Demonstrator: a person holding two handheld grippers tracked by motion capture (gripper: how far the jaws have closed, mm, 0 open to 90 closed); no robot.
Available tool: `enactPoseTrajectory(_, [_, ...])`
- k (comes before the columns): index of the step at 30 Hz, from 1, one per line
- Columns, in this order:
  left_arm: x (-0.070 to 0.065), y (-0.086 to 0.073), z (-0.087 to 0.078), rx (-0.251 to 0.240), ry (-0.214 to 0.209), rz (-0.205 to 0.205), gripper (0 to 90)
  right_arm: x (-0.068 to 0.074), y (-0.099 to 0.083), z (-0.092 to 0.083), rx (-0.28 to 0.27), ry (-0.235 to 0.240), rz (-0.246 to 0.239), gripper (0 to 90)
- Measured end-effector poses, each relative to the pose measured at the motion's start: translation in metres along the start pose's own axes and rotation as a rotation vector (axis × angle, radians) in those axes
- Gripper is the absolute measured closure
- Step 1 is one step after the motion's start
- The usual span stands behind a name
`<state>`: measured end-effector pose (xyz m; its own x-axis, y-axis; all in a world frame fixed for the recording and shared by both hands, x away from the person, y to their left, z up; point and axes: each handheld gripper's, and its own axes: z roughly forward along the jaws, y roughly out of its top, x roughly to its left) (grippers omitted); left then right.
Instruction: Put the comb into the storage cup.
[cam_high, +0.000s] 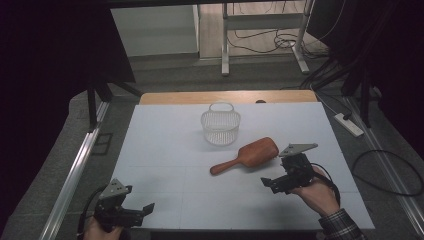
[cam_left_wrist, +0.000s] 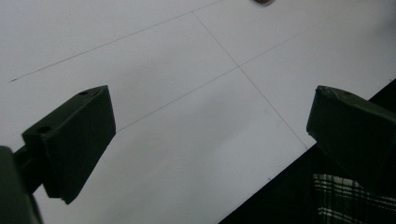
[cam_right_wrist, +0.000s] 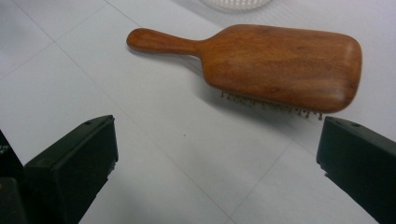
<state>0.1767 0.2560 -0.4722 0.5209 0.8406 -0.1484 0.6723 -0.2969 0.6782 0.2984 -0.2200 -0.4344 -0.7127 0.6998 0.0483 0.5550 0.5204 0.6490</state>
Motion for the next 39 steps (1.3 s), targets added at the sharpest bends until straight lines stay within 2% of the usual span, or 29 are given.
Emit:
enactPoseTrajectory(11, [0.001,0.000,0.000,-0.001,-0.012,0.002,1.6,0.004,0.010,0.018,0.031,0.020,-0.034,0.0])
enactPoseTrajectory(31, [0.001,0.000,0.000,-0.003,-0.016,-0.002,1.6,0.007,0.034,0.040,0.021,0.031,-0.063,0.0])
enactPoseTrajectory(39, [0.002,0.000,0.000,-0.001,-0.017,-0.006,1.6,0.009,0.044,0.051,0.039,0.042,-0.078,0.0])
